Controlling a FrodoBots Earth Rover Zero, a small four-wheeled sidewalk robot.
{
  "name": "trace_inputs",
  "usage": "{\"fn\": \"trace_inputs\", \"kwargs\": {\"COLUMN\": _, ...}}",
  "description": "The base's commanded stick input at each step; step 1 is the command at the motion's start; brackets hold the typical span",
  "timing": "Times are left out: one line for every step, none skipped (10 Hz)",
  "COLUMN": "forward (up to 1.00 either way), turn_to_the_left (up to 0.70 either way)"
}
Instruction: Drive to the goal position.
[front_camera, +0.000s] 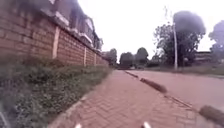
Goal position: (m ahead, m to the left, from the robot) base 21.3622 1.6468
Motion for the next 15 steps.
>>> {"fn": "trace_inputs", "kwargs": {"forward": 0.7, "turn_to_the_left": 0.07}}
{"fn": "trace_inputs", "kwargs": {"forward": 0.7, "turn_to_the_left": 0.06}}
{"fn": "trace_inputs", "kwargs": {"forward": 0.7, "turn_to_the_left": 0.06}}
{"fn": "trace_inputs", "kwargs": {"forward": 0.7, "turn_to_the_left": -0.15}}
{"fn": "trace_inputs", "kwargs": {"forward": 0.7, "turn_to_the_left": -0.31}}
{"fn": "trace_inputs", "kwargs": {"forward": 0.7, "turn_to_the_left": -0.19}}
{"fn": "trace_inputs", "kwargs": {"forward": 0.7, "turn_to_the_left": 0.03}}
{"fn": "trace_inputs", "kwargs": {"forward": 0.7, "turn_to_the_left": 0.1}}
{"fn": "trace_inputs", "kwargs": {"forward": 0.7, "turn_to_the_left": 0.07}}
{"fn": "trace_inputs", "kwargs": {"forward": 0.7, "turn_to_the_left": 0.0}}
{"fn": "trace_inputs", "kwargs": {"forward": 0.7, "turn_to_the_left": 0.0}}
{"fn": "trace_inputs", "kwargs": {"forward": 0.7, "turn_to_the_left": 0.0}}
{"fn": "trace_inputs", "kwargs": {"forward": 0.7, "turn_to_the_left": 0.0}}
{"fn": "trace_inputs", "kwargs": {"forward": 0.7, "turn_to_the_left": 0.0}}
{"fn": "trace_inputs", "kwargs": {"forward": 0.7, "turn_to_the_left": 0.0}}
